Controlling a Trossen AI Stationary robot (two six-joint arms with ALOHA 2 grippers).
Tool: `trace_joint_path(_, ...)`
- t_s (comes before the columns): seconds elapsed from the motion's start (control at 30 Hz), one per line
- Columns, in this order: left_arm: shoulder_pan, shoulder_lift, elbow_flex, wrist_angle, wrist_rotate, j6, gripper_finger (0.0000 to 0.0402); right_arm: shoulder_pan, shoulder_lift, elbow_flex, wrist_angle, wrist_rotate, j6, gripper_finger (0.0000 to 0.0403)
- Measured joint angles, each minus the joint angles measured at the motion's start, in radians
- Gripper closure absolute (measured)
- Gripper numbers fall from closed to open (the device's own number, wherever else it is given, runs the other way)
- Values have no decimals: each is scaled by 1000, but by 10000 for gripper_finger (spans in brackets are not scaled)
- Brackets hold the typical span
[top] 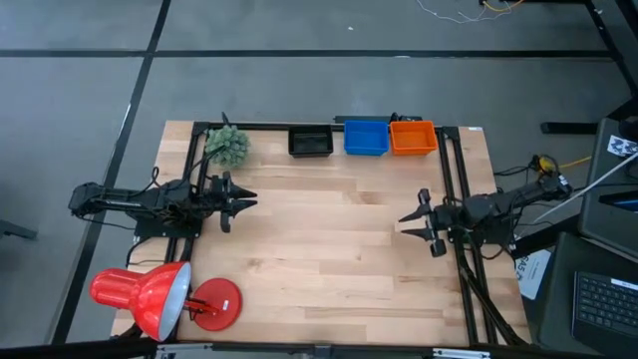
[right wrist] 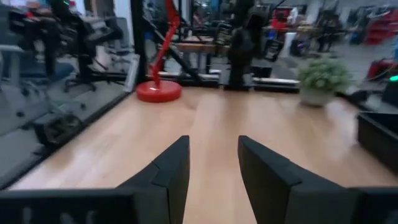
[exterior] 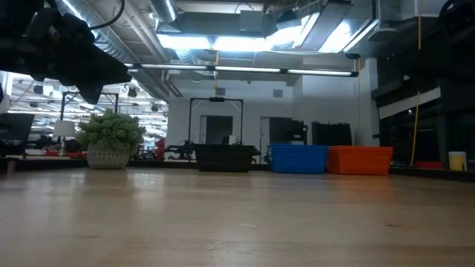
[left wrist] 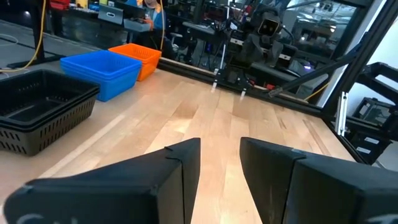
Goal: Stack baskets by color
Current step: Return to Home Position
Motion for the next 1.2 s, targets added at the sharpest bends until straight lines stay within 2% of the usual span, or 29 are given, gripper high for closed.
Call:
trace_joint_path(0.17,0,0,0,0,0,0,296,-98,-40,0,-8,4,-132,266)
trace_joint_path(0.4,0,0,0,0,0,0,296,-209,-51,0,-10,4,-162,266)
trace_joint_path(1.2,0,0,0,0,0,0,296,-147,-50,0,-13,3,-162,266)
